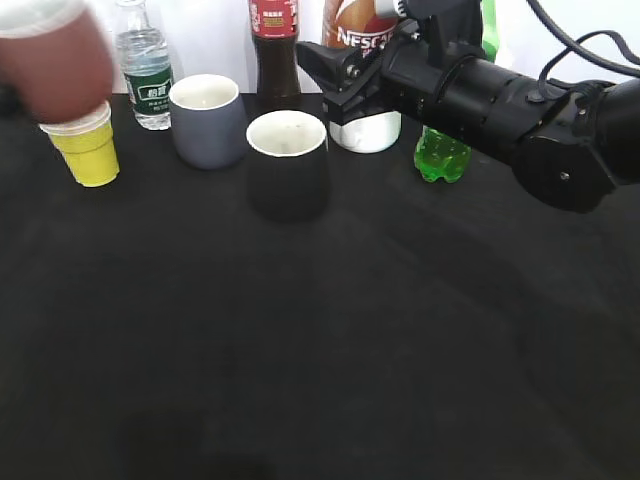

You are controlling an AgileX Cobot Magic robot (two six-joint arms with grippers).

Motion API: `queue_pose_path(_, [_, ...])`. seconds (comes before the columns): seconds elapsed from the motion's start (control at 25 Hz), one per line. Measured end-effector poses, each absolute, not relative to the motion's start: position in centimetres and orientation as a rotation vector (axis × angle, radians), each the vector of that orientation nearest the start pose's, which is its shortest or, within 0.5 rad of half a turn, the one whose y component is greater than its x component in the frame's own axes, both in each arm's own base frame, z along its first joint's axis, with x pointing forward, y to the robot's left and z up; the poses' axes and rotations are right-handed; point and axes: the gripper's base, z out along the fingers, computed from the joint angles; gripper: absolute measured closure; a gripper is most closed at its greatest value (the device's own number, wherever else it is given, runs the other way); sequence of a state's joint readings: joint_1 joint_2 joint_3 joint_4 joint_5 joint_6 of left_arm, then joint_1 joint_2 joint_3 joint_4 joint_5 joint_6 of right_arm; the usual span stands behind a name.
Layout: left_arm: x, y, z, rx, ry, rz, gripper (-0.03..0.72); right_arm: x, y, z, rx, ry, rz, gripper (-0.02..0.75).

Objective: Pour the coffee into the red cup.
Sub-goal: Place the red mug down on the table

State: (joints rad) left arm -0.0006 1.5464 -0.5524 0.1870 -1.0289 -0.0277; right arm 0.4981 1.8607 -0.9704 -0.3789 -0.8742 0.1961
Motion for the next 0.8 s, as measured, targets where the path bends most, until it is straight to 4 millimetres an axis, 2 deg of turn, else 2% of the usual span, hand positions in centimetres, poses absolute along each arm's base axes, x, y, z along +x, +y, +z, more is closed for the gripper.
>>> queue_pose_path(0.2, [31.3, 2.7, 25.3, 0.091, 1.464, 0.069, 0.615, 33.5, 21.1, 22.0, -0.645, 1.427, 0.572, 0.205])
queue_pose_path(0.28, [33.0, 3.7, 26.2, 0.076, 1.441, 0.096, 0.615, 33.5, 21.1, 22.0, -0.646, 1.426, 0.572, 0.205])
queue_pose_path(0.36, [35.1, 4.7, 25.8, 0.064, 1.456, 0.112, 0.615, 33.5, 21.1, 22.0, -0.647, 1.426, 0.572, 0.205])
queue_pose_path(0.48, [38.4, 6.0, 24.3, 0.040, 1.498, 0.128, 0.615, 33.4, 21.2, 22.0, -0.649, 1.426, 0.572, 0.205])
queue_pose_path(0.64, [41.9, 6.8, 21.5, 0.028, 1.532, 0.122, 0.615, 33.4, 21.1, 22.0, -0.650, 1.427, 0.572, 0.205])
queue_pose_path(0.8, [44.2, 7.2, 17.3, -0.007, 1.600, 0.085, 0.615, 33.4, 21.1, 22.0, -0.650, 1.427, 0.572, 0.205])
